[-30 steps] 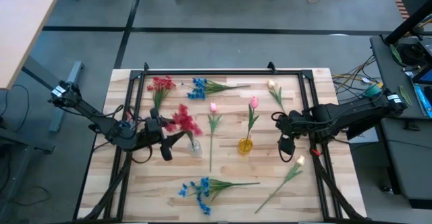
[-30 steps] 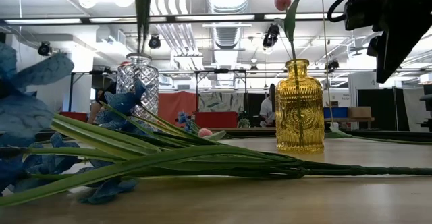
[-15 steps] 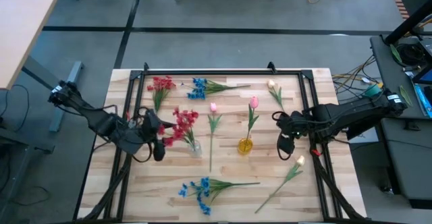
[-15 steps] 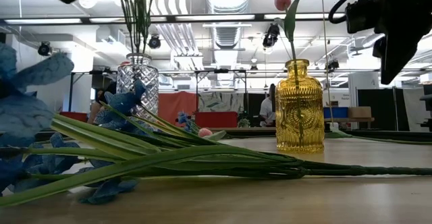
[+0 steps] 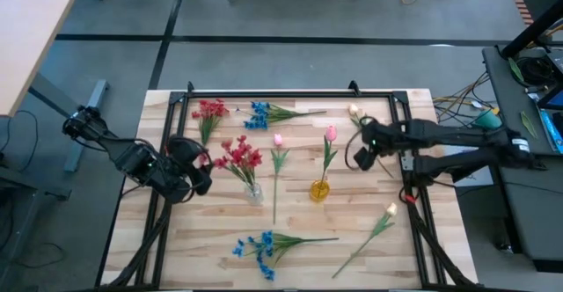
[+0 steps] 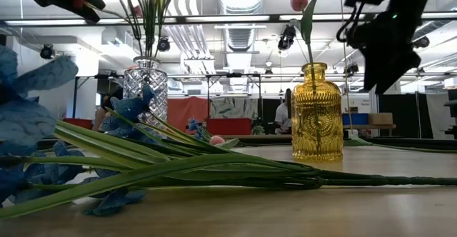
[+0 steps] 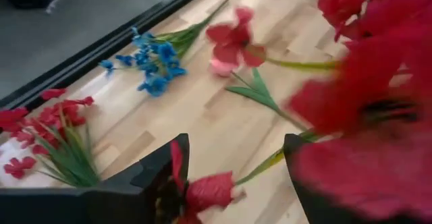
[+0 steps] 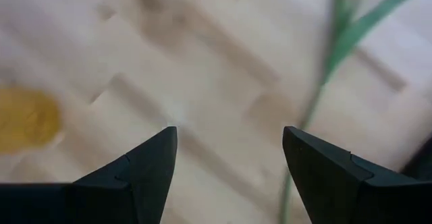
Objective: Sort flowers into vase by color
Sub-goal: Put the top pink and white flower into the yellow vase
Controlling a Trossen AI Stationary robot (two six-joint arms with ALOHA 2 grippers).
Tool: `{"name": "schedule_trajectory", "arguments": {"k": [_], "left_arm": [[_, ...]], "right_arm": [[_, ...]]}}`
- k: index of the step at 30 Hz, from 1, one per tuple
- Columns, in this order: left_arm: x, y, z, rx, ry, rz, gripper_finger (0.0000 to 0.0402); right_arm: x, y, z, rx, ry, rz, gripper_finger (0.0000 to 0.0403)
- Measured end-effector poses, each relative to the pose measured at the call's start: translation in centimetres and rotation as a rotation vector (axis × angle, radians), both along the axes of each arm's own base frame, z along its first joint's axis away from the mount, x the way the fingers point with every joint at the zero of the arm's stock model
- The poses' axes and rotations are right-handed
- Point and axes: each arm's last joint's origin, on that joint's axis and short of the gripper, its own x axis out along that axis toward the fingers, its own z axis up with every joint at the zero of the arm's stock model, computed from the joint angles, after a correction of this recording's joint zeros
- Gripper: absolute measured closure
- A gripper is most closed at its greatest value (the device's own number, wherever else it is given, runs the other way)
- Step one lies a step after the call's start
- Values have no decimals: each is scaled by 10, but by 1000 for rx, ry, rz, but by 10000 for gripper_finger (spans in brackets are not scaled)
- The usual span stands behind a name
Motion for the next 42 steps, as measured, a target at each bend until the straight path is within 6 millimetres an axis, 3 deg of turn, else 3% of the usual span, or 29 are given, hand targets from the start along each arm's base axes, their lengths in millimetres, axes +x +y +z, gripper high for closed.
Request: {"name": "schedule_trajectory", "arguments": {"k": [9,19,30,42], "left_arm": [[-5,4,-3,50,6,16,189],[-6,5,-3,80,2,22,189],[-6,5,-3,83,1,23,190],[-6,5,-3,83,1,23,190]], "right_arm": [[-6,-60,-15,-13,88,-175,142],[1,-110,-55,90,138,-210,142],[-1,-134,-85,146,197,-228,146],[-1,-136,-86,138,192,-223,176]]}}
